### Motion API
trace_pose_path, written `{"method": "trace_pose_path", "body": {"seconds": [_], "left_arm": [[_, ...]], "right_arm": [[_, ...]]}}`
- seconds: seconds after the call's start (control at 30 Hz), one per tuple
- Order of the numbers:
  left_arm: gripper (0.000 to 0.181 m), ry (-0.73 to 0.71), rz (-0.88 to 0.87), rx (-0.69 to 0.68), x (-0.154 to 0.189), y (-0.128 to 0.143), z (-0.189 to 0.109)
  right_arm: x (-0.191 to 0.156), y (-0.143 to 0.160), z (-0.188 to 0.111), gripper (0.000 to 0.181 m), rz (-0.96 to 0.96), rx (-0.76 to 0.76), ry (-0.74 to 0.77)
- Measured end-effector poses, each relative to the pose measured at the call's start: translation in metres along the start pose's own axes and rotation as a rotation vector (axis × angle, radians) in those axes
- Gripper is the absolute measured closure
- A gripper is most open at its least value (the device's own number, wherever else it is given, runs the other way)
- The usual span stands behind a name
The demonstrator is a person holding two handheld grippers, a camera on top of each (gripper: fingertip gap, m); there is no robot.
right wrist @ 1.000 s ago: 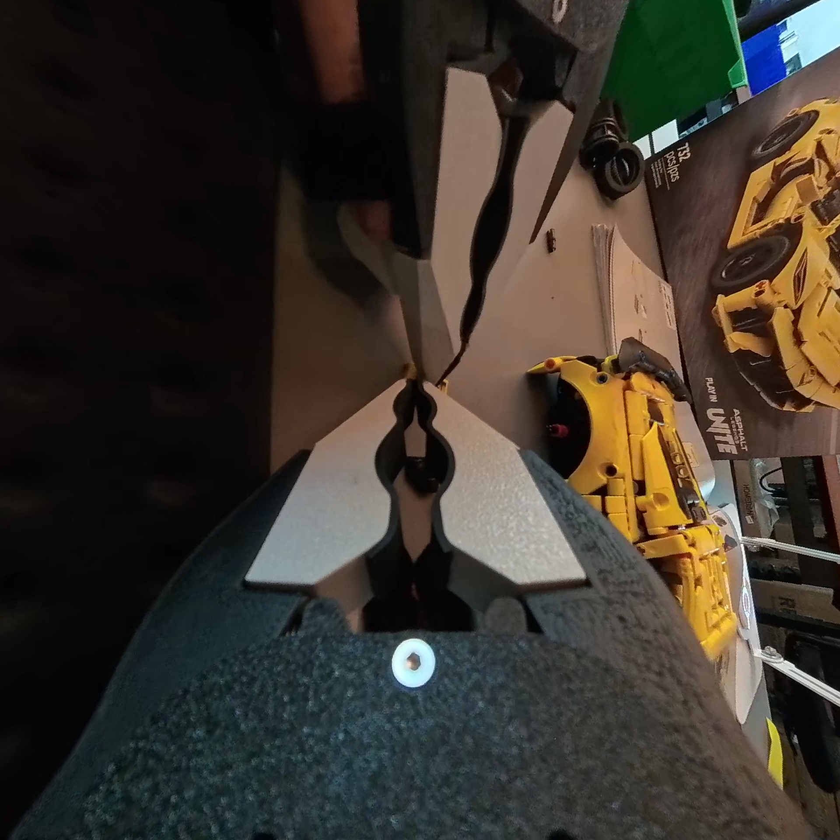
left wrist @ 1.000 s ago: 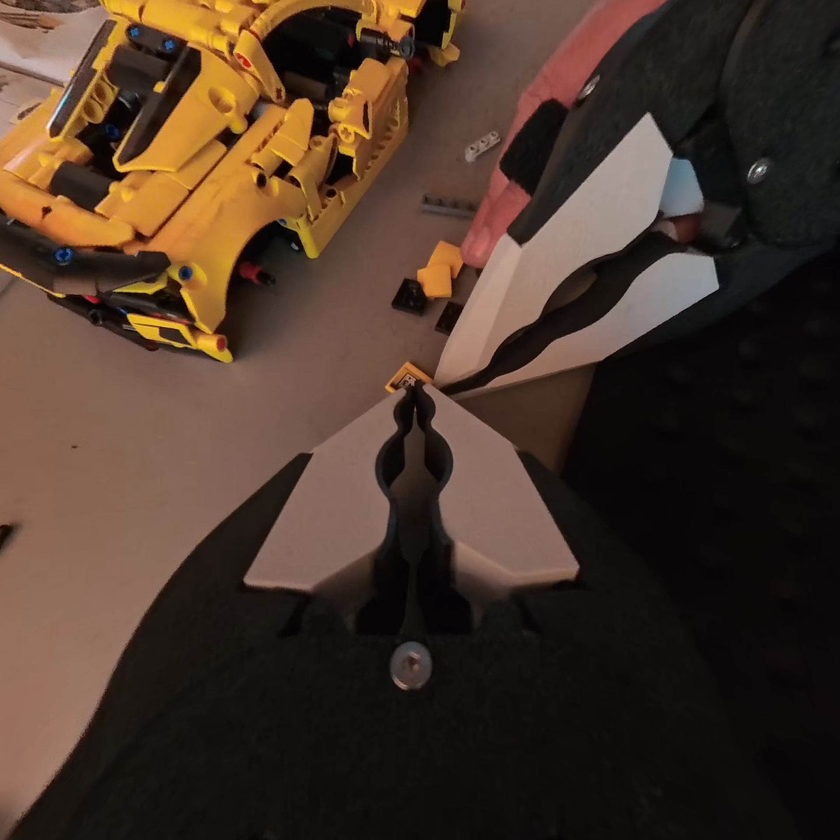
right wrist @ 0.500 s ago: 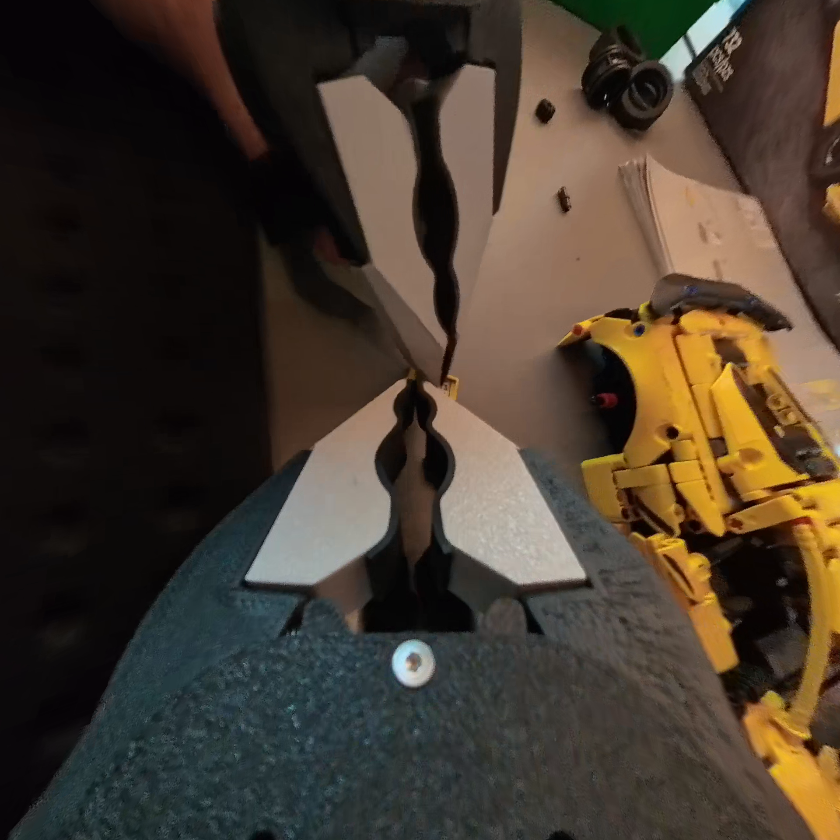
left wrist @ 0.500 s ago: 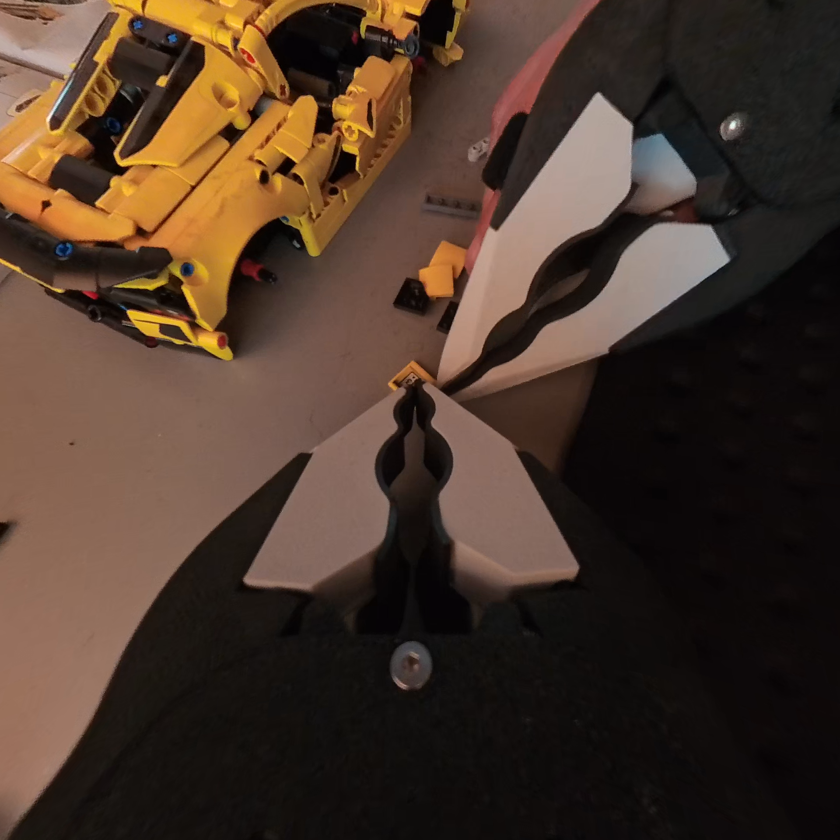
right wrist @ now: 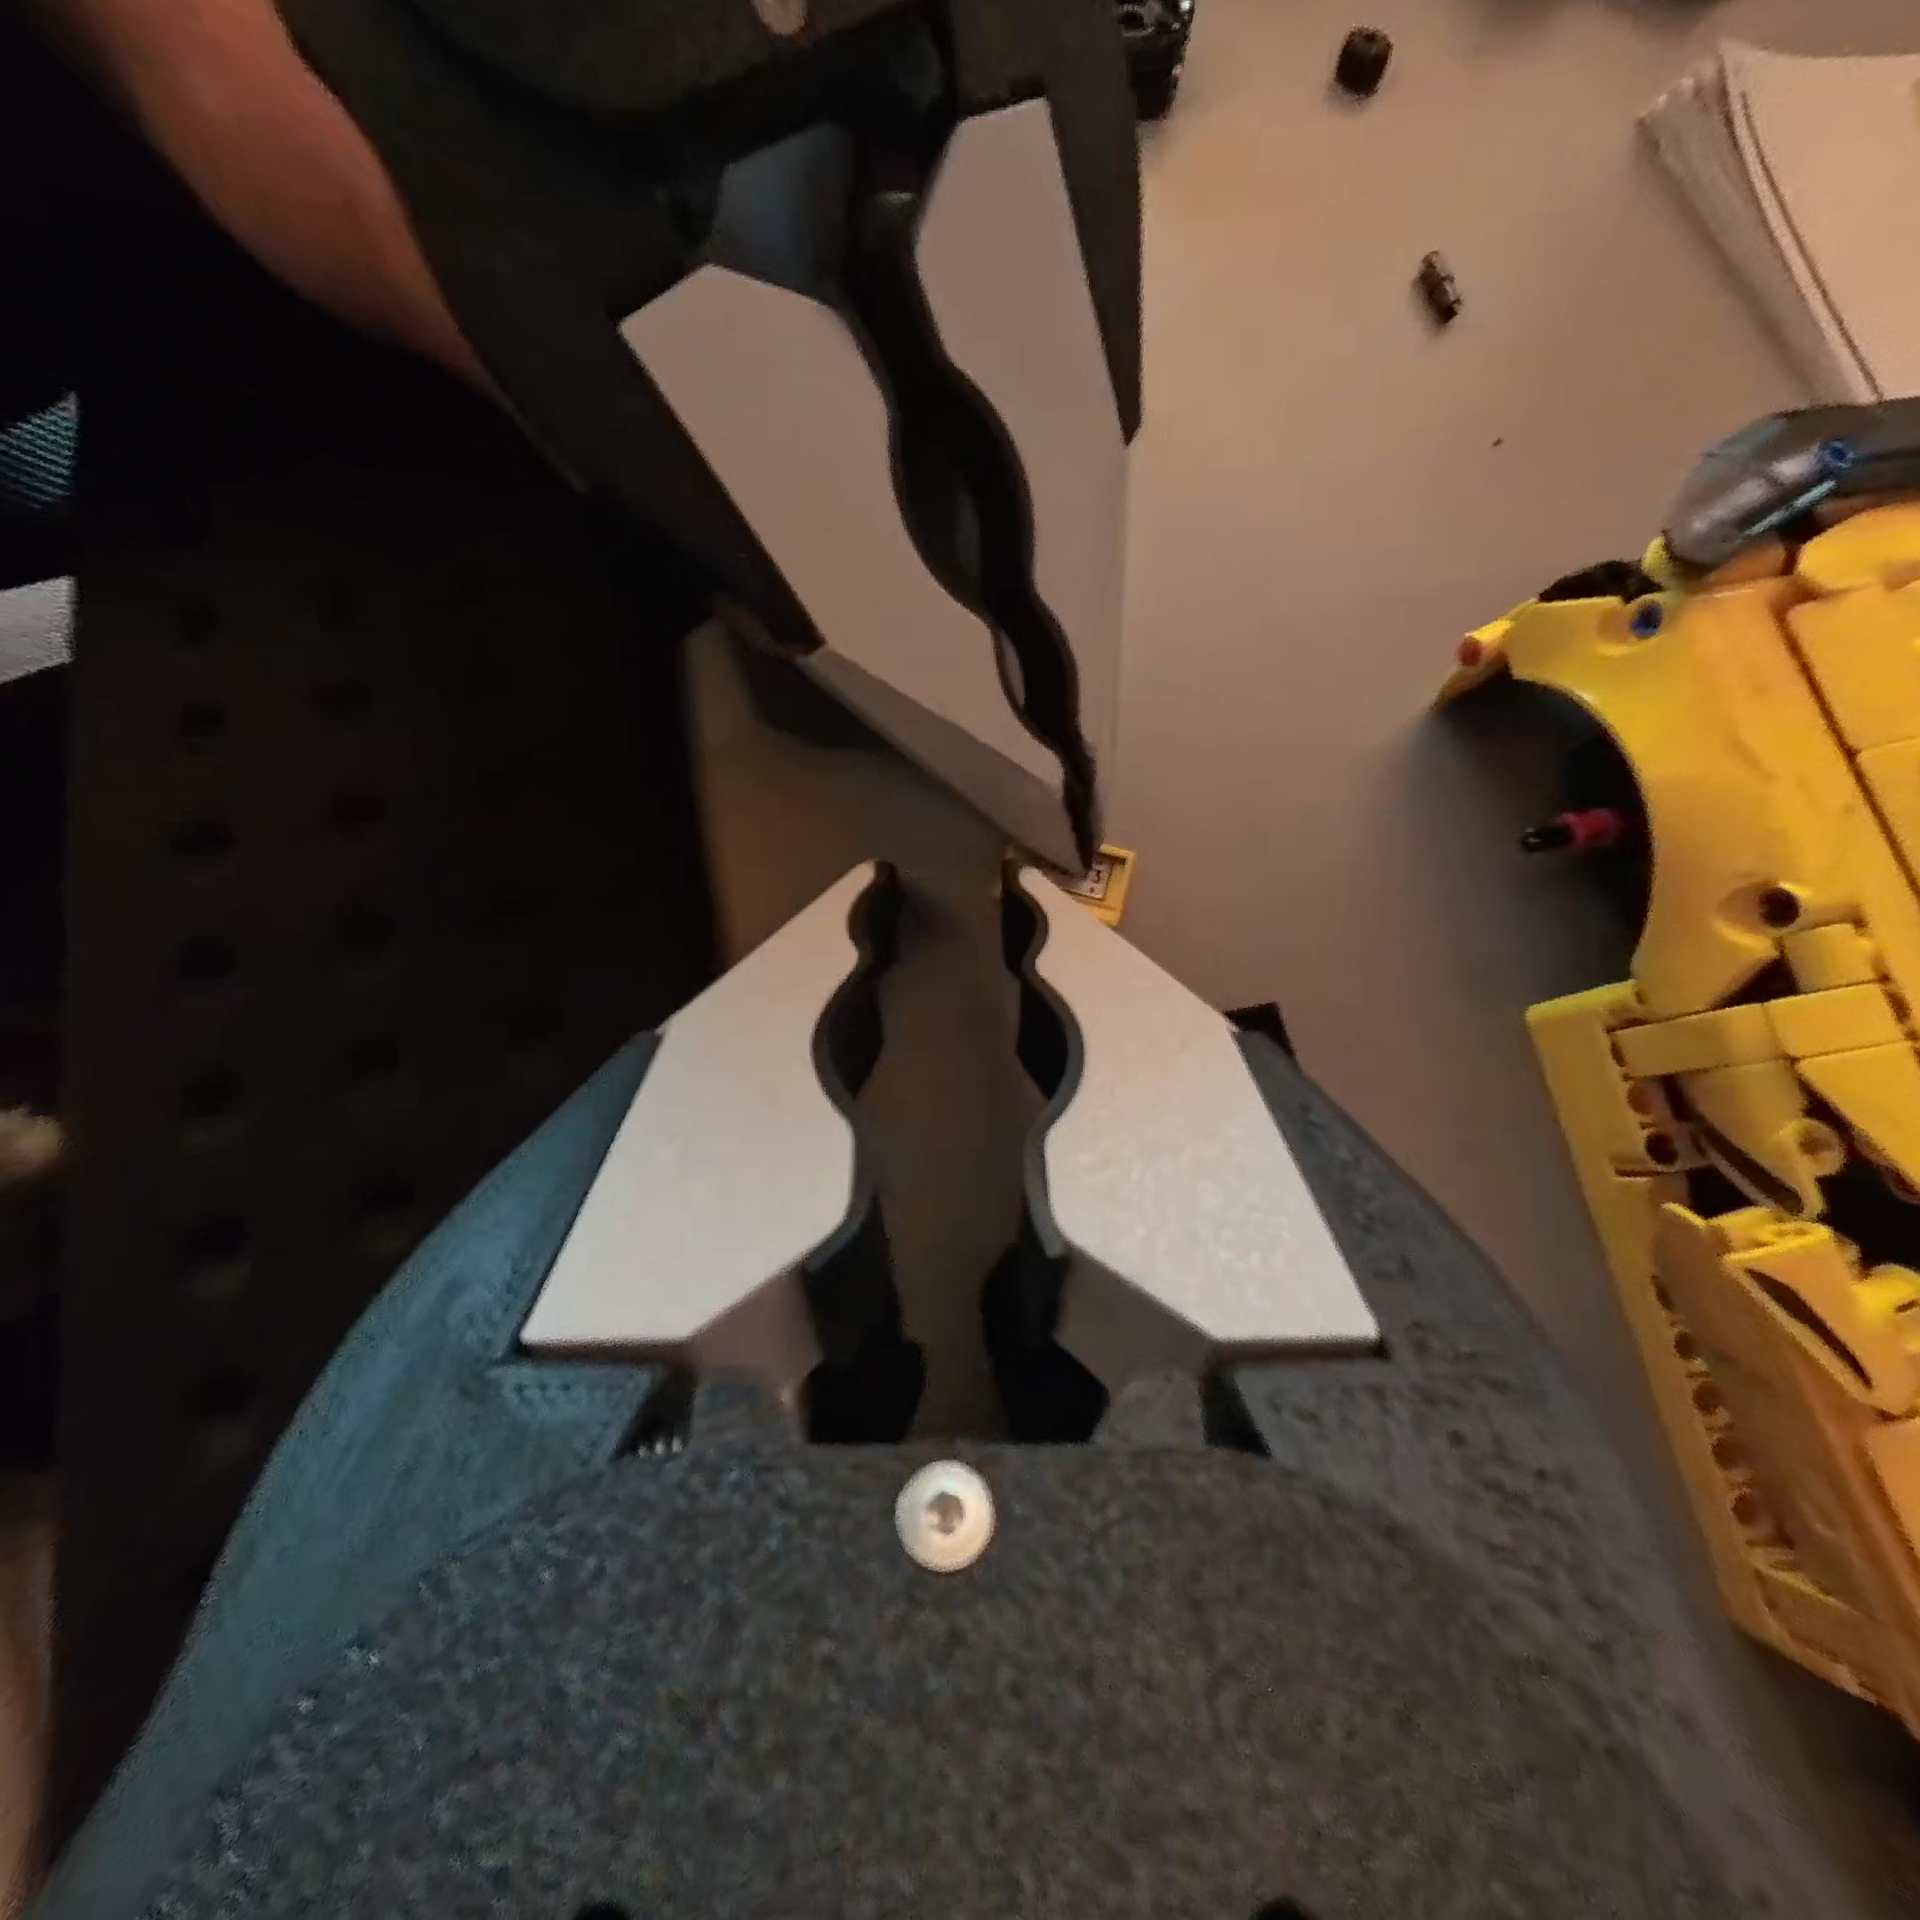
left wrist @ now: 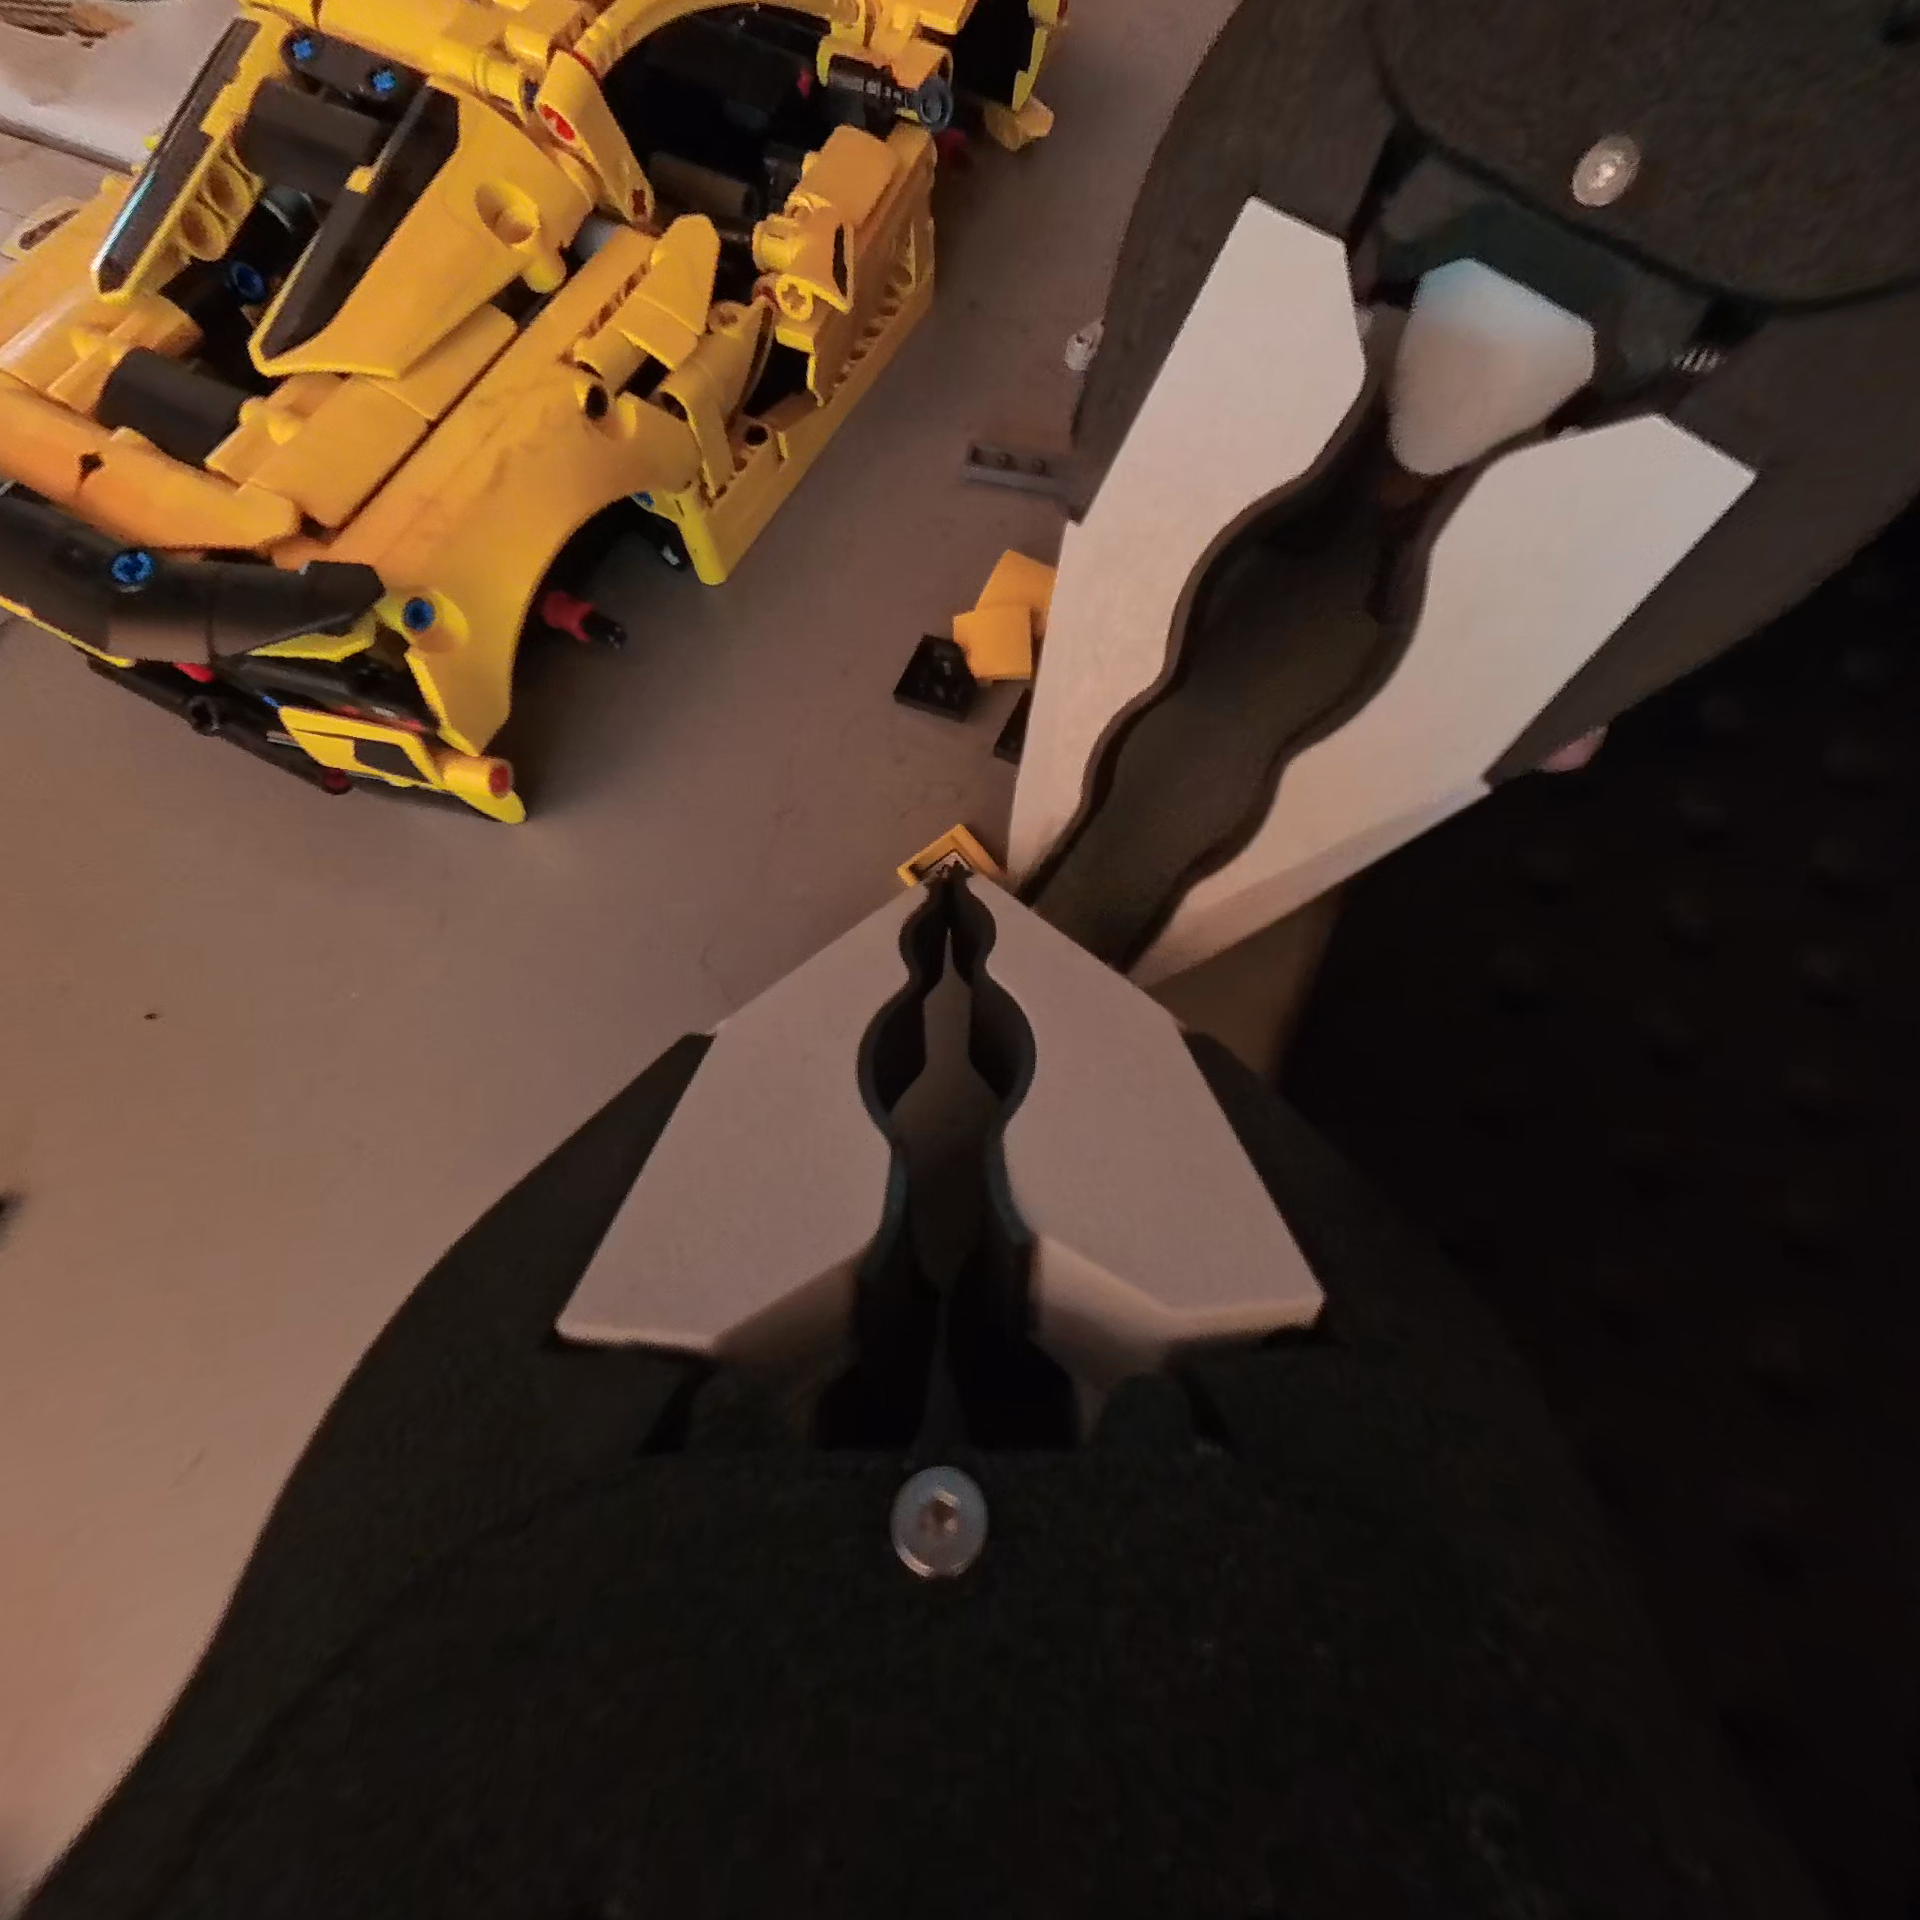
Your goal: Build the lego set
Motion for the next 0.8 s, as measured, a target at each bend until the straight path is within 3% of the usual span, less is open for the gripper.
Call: {"method": "trace_pose_path", "body": {"seconds": [0.07,0.23,0.4,0.47,0.67,0.8], "left_arm": [[0.181,-0.004,-0.006,0.000,-0.001,0.000,0.000],[0.181,0.027,-0.031,0.003,-0.002,0.000,-0.001],[0.181,-0.013,-0.135,0.190,-0.015,-0.007,-0.022],[0.181,-0.016,-0.160,0.198,-0.018,-0.006,-0.023],[0.181,-0.054,-0.164,0.143,-0.021,-0.003,-0.019],[0.181,-0.055,-0.176,0.157,-0.022,-0.003,-0.021]], "right_arm": [[-0.005,0.001,0.000,0.165,0.012,-0.023,-0.082],[0.006,-0.005,-0.011,0.160,0.052,0.059,-0.022],[0.017,-0.004,-0.013,0.155,0.029,0.092,0.114],[0.016,-0.001,-0.009,0.154,0.018,0.074,0.121],[0.012,-0.001,0.005,0.129,0.011,0.006,0.079],[0.012,-0.002,0.006,0.153,-0.025,0.010,0.123]]}}
Point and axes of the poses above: each gripper's, where its closed fingertips meet, z out along the fingers, y out of its underside, x = y × z across the jaws, the point moved 7 cm from there along -z, back along the fingers, and after that the axes turned 1 degree about -y, right-handed, at the moved point
